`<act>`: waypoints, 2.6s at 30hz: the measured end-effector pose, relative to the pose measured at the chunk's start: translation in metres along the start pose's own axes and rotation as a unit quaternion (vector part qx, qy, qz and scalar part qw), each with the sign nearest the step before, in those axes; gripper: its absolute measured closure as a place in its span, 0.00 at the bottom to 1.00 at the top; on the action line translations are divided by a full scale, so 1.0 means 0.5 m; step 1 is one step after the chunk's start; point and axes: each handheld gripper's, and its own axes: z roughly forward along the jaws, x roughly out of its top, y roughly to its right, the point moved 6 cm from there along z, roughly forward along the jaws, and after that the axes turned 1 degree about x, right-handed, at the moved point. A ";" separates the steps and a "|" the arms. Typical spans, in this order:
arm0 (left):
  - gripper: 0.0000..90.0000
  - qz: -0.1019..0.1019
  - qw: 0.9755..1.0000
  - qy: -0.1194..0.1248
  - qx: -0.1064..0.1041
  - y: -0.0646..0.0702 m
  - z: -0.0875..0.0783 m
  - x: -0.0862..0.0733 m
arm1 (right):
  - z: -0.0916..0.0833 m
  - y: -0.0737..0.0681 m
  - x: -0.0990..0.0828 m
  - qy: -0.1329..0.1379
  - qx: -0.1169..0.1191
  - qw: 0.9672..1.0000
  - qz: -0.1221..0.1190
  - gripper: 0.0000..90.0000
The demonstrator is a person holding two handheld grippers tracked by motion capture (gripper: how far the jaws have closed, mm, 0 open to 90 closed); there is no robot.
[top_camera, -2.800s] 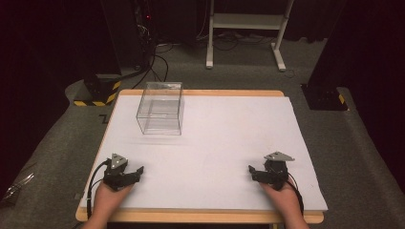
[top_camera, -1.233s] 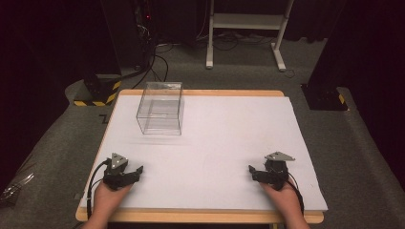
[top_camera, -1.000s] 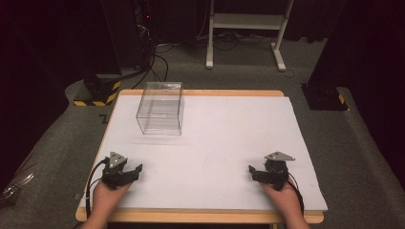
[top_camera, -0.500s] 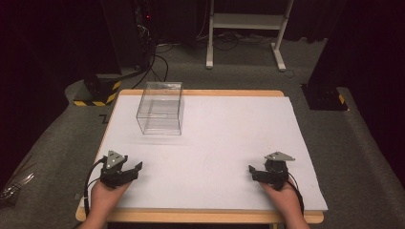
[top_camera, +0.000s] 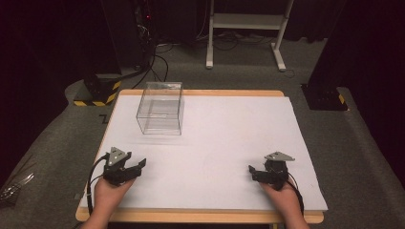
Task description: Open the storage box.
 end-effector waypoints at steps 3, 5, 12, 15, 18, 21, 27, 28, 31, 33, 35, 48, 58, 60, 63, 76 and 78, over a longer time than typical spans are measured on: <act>0.35 0.002 1.000 -0.002 0.002 0.006 0.010 0.012 | 0.000 0.000 0.000 0.000 0.001 1.000 0.001 0.18; 0.35 0.000 1.000 -0.002 0.004 0.008 0.018 0.020 | 0.000 0.000 0.000 0.001 0.002 1.000 0.001 0.18; 0.28 -0.018 1.000 -0.012 0.013 0.005 0.058 0.036 | -0.001 0.001 0.000 0.002 0.006 1.000 0.005 0.18; 0.27 -0.017 1.000 -0.009 0.021 0.004 0.067 0.048 | -0.001 0.001 0.000 0.002 0.007 1.000 0.005 0.18; 0.25 -0.024 0.999 -0.005 0.026 0.001 0.075 0.061 | -0.001 0.001 0.000 0.003 0.007 1.000 0.006 0.18; 0.24 -0.024 0.999 -0.005 0.032 0.002 0.085 0.076 | -0.001 0.001 0.000 0.002 0.007 1.000 0.006 0.18; 0.23 -0.025 0.999 -0.002 0.031 0.006 0.103 0.105 | -0.001 0.002 0.000 0.003 0.008 1.000 0.005 0.18; 0.23 -0.022 0.999 -0.006 0.031 0.006 0.107 0.108 | -0.001 0.002 0.000 0.003 0.009 1.000 0.005 0.18; 0.21 -0.021 0.999 -0.008 0.030 0.011 0.119 0.121 | -0.001 0.002 0.001 0.004 0.009 1.000 0.006 0.18; 0.21 -0.022 0.999 -0.004 0.028 0.013 0.125 0.129 | -0.001 0.003 0.001 0.004 0.009 1.000 0.006 0.18; 0.19 -0.022 0.999 -0.008 0.029 0.016 0.132 0.137 | -0.001 0.002 0.000 0.004 0.009 1.000 0.007 0.18; 0.18 -0.026 0.999 -0.012 0.041 0.016 0.177 0.175 | -0.002 0.003 0.000 0.004 0.011 1.000 0.009 0.18; 0.19 -0.047 0.997 -0.002 0.054 0.006 0.206 0.191 | -0.002 0.003 0.000 0.005 0.011 1.000 0.010 0.18; 0.19 -0.046 0.997 -0.006 0.058 0.007 0.209 0.192 | -0.002 0.003 0.000 0.004 0.012 1.000 0.010 0.18; 0.19 -0.044 0.997 -0.006 0.063 0.009 0.216 0.199 | -0.002 0.003 0.000 0.004 0.012 1.000 0.011 0.18; 0.20 -0.074 0.993 0.004 0.096 0.009 0.232 0.213 | -0.002 0.003 0.000 0.005 0.013 1.000 0.012 0.18; 0.20 -0.075 0.992 0.003 0.103 0.010 0.234 0.213 | -0.002 0.003 0.000 0.005 0.013 1.000 0.012 0.18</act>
